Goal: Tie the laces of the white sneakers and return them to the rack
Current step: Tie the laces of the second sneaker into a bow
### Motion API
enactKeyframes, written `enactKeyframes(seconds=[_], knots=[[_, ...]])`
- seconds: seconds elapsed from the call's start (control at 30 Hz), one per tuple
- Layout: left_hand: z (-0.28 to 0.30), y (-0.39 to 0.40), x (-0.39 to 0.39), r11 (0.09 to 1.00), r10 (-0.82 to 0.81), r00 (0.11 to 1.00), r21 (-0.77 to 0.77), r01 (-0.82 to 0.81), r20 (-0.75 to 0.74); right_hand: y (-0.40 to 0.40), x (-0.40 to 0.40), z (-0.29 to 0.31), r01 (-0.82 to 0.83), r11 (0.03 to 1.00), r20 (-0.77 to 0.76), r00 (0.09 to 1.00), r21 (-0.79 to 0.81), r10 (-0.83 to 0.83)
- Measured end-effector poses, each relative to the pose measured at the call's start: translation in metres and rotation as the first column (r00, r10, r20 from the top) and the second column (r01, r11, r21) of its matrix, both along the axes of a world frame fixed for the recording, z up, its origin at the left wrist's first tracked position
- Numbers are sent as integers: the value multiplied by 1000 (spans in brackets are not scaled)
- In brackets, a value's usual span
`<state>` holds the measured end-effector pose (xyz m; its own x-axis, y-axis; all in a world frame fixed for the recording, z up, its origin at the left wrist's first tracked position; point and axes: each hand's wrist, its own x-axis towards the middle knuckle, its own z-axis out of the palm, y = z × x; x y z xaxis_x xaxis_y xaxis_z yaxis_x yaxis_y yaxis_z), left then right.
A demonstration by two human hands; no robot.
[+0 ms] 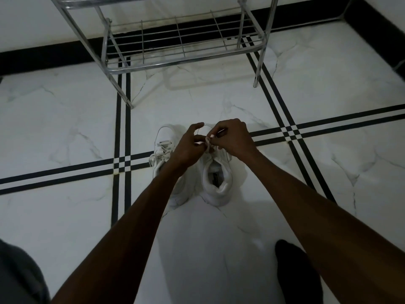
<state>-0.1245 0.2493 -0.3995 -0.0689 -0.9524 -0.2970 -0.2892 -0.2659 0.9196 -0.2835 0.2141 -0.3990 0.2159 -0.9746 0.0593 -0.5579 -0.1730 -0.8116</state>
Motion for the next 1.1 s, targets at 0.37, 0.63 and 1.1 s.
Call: enactKeyframes(seconds=[0.37, 0.63, 1.1], knots=[[-10, 30, 24, 958, 171, 595, -273, 84, 786, 19, -64, -12, 62, 575, 286, 820, 816, -495], [-15, 43, 32, 955, 164, 438, -253, 153, 884, 32, -60, -21, 263, 423, 117, 718, 867, -686], [-21, 42, 18, 947, 58, 430, -185, 261, 901, 32, -59, -22, 110, 940, 91, 985, 323, -147]])
